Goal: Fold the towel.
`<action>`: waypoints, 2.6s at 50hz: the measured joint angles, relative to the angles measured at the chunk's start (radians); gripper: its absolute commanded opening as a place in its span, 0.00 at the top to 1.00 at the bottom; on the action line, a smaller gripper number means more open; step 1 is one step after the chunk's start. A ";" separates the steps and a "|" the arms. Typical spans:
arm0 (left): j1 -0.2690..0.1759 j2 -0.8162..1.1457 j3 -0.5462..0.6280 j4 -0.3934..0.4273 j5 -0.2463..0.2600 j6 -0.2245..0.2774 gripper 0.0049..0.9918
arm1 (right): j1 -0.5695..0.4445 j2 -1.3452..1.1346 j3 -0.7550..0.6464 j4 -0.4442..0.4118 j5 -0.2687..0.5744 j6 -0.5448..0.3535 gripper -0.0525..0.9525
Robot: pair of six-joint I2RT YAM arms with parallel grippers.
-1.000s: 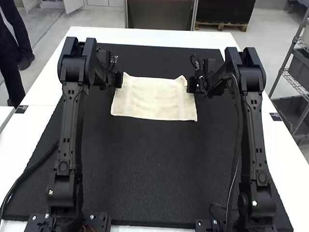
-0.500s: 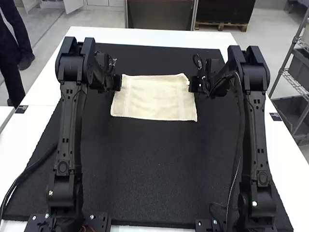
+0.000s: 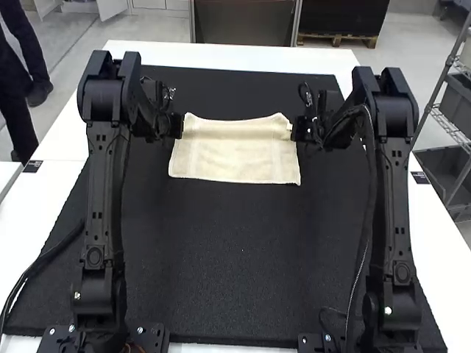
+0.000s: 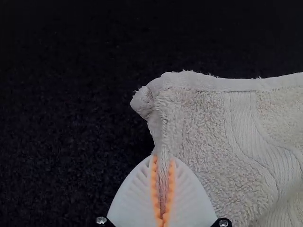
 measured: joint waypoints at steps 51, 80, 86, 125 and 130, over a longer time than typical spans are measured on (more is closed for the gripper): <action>0.028 -0.198 -0.215 0.062 0.059 0.005 0.98 | -0.018 -0.150 -0.168 0.014 -0.056 -0.001 0.97; 0.045 -0.308 -0.346 0.087 0.085 0.028 0.98 | -0.019 -0.248 -0.319 0.052 -0.074 -0.019 0.97; 0.045 -0.332 -0.368 0.096 0.085 0.031 0.98 | -0.020 -0.272 -0.349 0.057 -0.075 -0.019 0.97; 0.047 -0.427 -0.522 0.148 0.085 0.056 0.98 | -0.024 -0.383 -0.497 0.084 -0.085 -0.019 0.97; 0.048 -0.430 -0.542 0.150 0.085 0.059 0.98 | -0.024 -0.391 -0.519 0.085 -0.092 -0.019 0.97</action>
